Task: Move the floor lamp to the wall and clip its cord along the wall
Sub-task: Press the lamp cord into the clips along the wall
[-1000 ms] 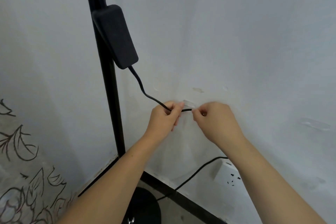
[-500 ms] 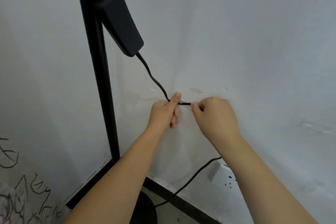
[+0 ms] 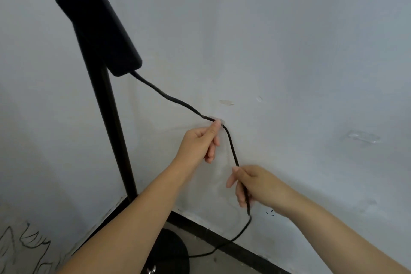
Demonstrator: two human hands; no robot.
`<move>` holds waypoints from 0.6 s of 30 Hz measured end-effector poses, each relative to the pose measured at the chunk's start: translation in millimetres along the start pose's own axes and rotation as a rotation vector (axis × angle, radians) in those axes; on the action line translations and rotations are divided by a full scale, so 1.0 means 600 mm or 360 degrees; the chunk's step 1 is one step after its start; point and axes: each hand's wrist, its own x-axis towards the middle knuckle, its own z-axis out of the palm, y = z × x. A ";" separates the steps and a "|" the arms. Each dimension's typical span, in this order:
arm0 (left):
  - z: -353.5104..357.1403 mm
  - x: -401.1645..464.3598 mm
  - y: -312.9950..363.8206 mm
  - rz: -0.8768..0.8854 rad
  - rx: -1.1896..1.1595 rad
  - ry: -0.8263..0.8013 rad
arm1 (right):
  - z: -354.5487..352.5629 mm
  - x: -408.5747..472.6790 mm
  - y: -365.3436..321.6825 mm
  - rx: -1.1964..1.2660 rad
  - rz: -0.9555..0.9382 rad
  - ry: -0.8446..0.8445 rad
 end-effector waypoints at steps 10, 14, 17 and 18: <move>0.115 -0.054 -0.019 -0.0098 0.0112 -0.0454 | -0.141 -0.136 0.049 0.0189 0.0086 0.0177; 0.170 -0.056 -0.002 -0.0176 0.0039 -0.0605 | -0.184 -0.178 0.030 -0.0001 0.0079 0.0211; 0.184 -0.048 0.008 -0.0258 -0.0128 -0.0520 | -0.215 -0.204 0.019 -0.0103 0.0092 0.0343; 0.187 -0.048 0.008 -0.0273 -0.0171 -0.0492 | -0.225 -0.213 0.016 -0.0144 0.0088 0.0419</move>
